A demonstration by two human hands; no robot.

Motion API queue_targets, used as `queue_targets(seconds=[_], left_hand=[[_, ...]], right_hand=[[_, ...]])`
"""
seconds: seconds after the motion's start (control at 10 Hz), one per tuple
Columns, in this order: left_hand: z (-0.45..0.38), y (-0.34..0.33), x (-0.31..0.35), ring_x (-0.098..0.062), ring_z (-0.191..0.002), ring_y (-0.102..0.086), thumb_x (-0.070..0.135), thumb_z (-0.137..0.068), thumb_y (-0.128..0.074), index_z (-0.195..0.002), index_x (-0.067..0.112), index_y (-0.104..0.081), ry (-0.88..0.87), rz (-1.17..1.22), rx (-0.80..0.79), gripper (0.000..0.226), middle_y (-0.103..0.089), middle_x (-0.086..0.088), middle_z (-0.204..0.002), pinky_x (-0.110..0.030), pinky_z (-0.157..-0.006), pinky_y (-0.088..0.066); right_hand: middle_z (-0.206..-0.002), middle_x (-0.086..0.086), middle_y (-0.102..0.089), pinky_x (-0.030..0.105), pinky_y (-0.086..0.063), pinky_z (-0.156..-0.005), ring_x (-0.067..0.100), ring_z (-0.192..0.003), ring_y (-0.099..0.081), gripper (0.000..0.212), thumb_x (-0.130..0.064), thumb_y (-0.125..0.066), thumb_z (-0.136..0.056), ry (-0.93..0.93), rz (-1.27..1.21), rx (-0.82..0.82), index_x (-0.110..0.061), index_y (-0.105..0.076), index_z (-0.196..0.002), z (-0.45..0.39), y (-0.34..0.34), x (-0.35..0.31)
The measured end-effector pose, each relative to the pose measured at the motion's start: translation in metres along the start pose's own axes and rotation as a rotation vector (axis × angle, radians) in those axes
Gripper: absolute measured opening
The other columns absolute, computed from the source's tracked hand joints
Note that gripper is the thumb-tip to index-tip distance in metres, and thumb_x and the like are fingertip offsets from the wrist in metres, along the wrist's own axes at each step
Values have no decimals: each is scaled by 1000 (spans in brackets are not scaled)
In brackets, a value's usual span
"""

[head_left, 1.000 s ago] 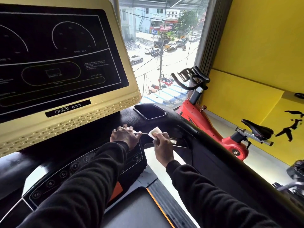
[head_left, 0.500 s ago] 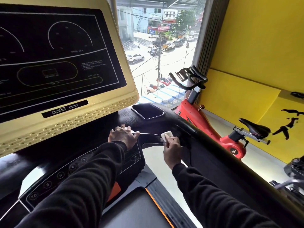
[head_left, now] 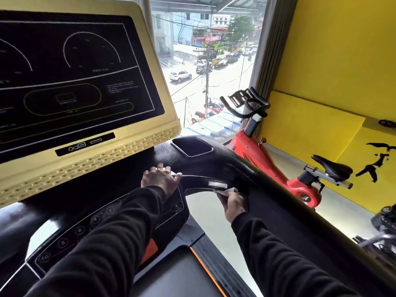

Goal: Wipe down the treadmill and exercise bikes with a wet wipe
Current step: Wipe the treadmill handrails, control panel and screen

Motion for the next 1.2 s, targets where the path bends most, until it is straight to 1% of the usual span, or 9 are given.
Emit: queue_targets(seconds=[0.1, 0.2, 0.3, 0.5, 0.7, 0.8, 1.0, 1.1, 1.2], left_hand=[[-1, -1, 0, -27, -130, -46, 63, -97, -22, -142, 20, -48, 5, 3, -1, 67, -43, -7, -148, -42, -103, -38], [-1, -1, -1, -27, -130, -45, 63, -97, -22, -142, 21, -47, 8, 9, 0, 67, -43, -7, -148, -42, -103, -37], [-2, 0, 0, -27, -130, -46, 63, -97, -23, -142, 21, -47, 9, 14, 1, 66, -44, -7, -147, -42, -103, -37], [-1, -1, 0, -27, -128, -47, 63, -98, -22, -141, 21, -49, 7, 5, 4, 66, -45, -7, -146, -41, -102, -38], [-1, 0, 0, -27, -129, -46, 63, -98, -22, -141, 21, -48, 6, 9, -3, 66, -44, -7, -146, -41, -102, -37], [-1, 0, 0, -28, -129, -46, 64, -97, -22, -140, 21, -49, 5, 6, -7, 66, -44, -7, -146, -41, -102, -37], [-1, 0, -1, -27, -126, -47, 64, -97, -22, -139, 21, -50, 4, 4, -8, 66, -46, -7, -144, -41, -101, -39], [-1, 0, -1, -27, -126, -47, 64, -97, -22, -139, 21, -50, 6, 5, -5, 66, -46, -7, -143, -41, -101, -39], [-1, 0, -1, -27, -126, -47, 63, -97, -22, -139, 21, -50, 10, 10, -6, 65, -46, -7, -143, -41, -101, -39]], right_hand=[[-82, 13, -62, 20, -53, -50, 19, -67, -60, 23, 8, -43, -87, 3, 25, 85, -7, -54, -73, -6, 5, -7], [-76, 11, -57, 20, -50, -41, 13, -49, -60, 20, 4, -45, -93, 43, 46, 108, -9, -51, -79, -7, 0, -11], [-67, 6, -54, 20, -47, -39, 14, -45, -58, 21, 0, -44, -96, 121, 198, 25, -11, -48, -79, 9, -7, -9], [-62, -3, -49, 25, -38, -53, 11, -58, -44, 11, -17, -51, -80, 385, 547, -288, -19, -50, -69, 39, -22, -7], [-97, 13, -57, 35, -45, -81, 29, -83, -56, 14, 0, -58, -84, 739, 863, -96, -8, -59, -94, 35, -29, -13], [-103, 19, -51, 41, -46, -82, 36, -87, -57, 25, -1, -69, -80, 818, 867, 26, -3, -54, -100, 36, -29, -15], [-103, 18, -56, 37, -41, -83, 35, -98, -56, 27, 5, -67, -78, 970, 918, -22, 0, -54, -102, 47, -35, -18], [-101, 20, -56, 37, -41, -84, 36, -96, -56, 24, 7, -64, -79, 991, 894, -48, 2, -55, -100, 47, -37, -14], [-97, 15, -57, 36, -45, -88, 30, -91, -57, 13, 1, -63, -83, 1108, 1047, -165, -3, -65, -95, 46, -39, 0]])
Point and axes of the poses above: each hand's wrist, its own z-axis away from the middle knuckle, its own y-axis out of the back of the hand, x = y × z, the point moved 1 cm from there along -z, towards the middle knuckle
